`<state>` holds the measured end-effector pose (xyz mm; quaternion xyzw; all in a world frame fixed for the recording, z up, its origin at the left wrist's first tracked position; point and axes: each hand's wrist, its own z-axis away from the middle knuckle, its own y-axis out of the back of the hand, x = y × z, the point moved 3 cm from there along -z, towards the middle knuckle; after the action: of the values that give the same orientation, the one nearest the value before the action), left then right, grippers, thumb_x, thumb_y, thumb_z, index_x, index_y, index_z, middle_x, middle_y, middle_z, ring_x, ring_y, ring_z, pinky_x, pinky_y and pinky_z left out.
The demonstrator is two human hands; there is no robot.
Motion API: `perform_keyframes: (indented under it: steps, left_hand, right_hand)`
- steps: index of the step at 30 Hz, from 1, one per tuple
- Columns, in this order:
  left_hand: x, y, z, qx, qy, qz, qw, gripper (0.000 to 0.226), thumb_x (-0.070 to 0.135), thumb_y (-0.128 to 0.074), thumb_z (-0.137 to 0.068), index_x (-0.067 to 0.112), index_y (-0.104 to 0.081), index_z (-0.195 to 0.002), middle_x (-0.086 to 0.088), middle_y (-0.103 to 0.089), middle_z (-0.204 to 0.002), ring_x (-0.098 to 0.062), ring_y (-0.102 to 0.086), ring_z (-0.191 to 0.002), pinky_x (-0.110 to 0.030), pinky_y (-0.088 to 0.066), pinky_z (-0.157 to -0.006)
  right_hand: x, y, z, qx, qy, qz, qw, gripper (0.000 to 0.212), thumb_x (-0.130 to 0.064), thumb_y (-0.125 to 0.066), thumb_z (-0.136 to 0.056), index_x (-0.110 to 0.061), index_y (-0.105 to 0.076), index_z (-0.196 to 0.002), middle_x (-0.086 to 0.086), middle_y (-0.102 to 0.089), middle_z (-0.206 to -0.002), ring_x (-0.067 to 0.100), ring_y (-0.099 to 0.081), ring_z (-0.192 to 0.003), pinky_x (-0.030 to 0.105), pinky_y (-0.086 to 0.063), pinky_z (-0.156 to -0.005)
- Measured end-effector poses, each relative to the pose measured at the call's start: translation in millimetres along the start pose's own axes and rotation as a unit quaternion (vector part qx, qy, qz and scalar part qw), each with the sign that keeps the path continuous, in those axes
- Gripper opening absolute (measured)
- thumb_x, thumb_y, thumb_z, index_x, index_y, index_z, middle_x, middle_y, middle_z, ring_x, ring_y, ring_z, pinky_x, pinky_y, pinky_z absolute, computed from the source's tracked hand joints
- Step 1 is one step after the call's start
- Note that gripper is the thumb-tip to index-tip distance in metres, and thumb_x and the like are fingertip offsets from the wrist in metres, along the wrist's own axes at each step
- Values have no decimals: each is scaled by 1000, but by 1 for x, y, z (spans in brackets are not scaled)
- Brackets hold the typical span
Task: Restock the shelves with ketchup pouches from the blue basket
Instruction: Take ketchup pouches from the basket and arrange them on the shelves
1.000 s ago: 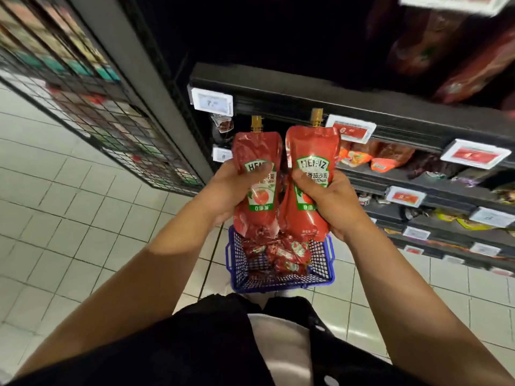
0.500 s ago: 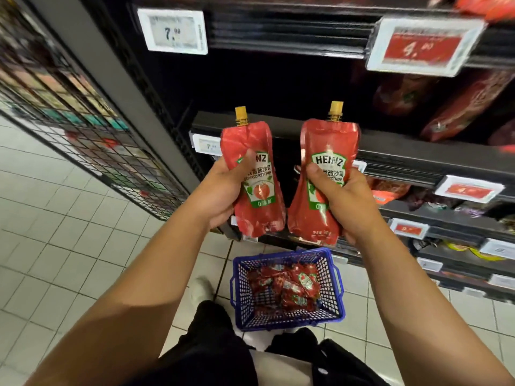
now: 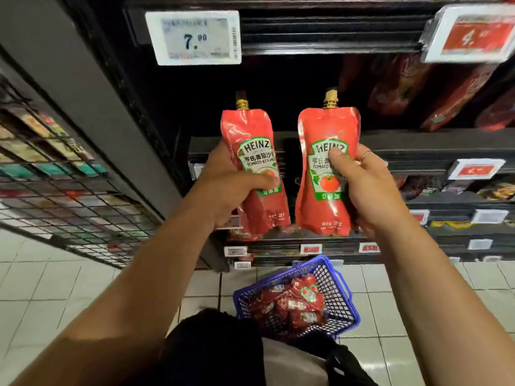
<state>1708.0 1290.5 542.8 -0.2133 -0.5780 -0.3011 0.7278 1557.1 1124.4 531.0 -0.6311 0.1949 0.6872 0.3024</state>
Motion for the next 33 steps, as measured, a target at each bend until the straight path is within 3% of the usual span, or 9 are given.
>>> perform_keyframes:
  steps: [5,9,12,16,20,23,26,29,33]
  left_hand:
    - [33,5,-37,-17,-62,-2,998,62,-12,-85,-61,7,-61,-115,-9,-78,-96,-26,-77,-85,-46,-63,-68]
    - [51,5,-69,0,-34,-41,999,32,-4,-88,-60,6,-70,-84,-9,-78,-79,-30,-77,-74,-52,-63,-66]
    - [57,6,-84,31,4,-54,998,49,12,-90,-50,2,-67,-92,-9,-78,-78,-30,-77,-72,-52,-63,-66]
    - [59,1,-101,-22,36,-92,995,54,22,-82,-54,5,-73,-104,-14,-77,-92,-33,-76,-72,-47,-61,-59]
    - [52,1,-108,-54,20,-111,992,38,26,-80,-60,18,-74,-97,-7,-78,-79,-26,-74,-62,-37,-59,-48]
    - [50,3,-115,-17,-54,-132,990,15,24,-82,-66,33,-78,-78,-3,-78,-81,-20,-76,-70,-39,-64,-65]
    - [44,6,-126,28,-51,-157,986,19,18,-82,-78,20,-76,-95,-7,-78,-96,-30,-75,-86,-46,-61,-84]
    - [44,7,-129,48,-124,-143,981,35,17,-86,-78,21,-69,-108,-3,-75,-109,-20,-73,-99,-39,-57,-91]
    - [30,11,-127,66,-91,-143,983,24,21,-86,-75,26,-74,-94,5,-79,-91,-7,-75,-79,-23,-56,-75]
  right_hand:
    - [-10,0,-22,-9,61,49,997,28,-40,-62,-96,-19,-65,-116,6,-76,-103,24,-74,-92,42,-60,-78]
    - [-23,2,-44,13,88,65,994,25,-36,-59,-98,-17,-64,-114,4,-75,-100,19,-72,-90,41,-59,-79]
    - [-35,3,-60,44,104,54,992,20,-35,-60,-95,-18,-64,-105,5,-74,-99,19,-72,-89,44,-61,-83]
    - [-47,5,-83,84,112,68,988,27,-37,-64,-86,-16,-64,-102,-3,-75,-86,16,-73,-82,44,-61,-78]
    - [-47,0,-100,97,135,80,983,32,-41,-66,-84,-27,-62,-112,-2,-75,-109,17,-72,-102,48,-58,-93]
    - [-43,-7,-104,103,151,78,980,31,-49,-66,-82,-33,-60,-109,-8,-75,-108,12,-72,-102,44,-59,-92]
    - [-36,-14,-104,108,185,92,972,34,-46,-62,-90,-33,-57,-120,-22,-74,-105,3,-70,-104,31,-58,-90]
    - [-30,-19,-104,106,205,115,966,43,-44,-59,-94,-30,-49,-133,-25,-72,-105,1,-68,-104,24,-55,-87]
    - [-24,-14,-105,91,203,169,960,50,-36,-61,-95,-18,-48,-139,-13,-69,-119,4,-65,-111,32,-54,-99]
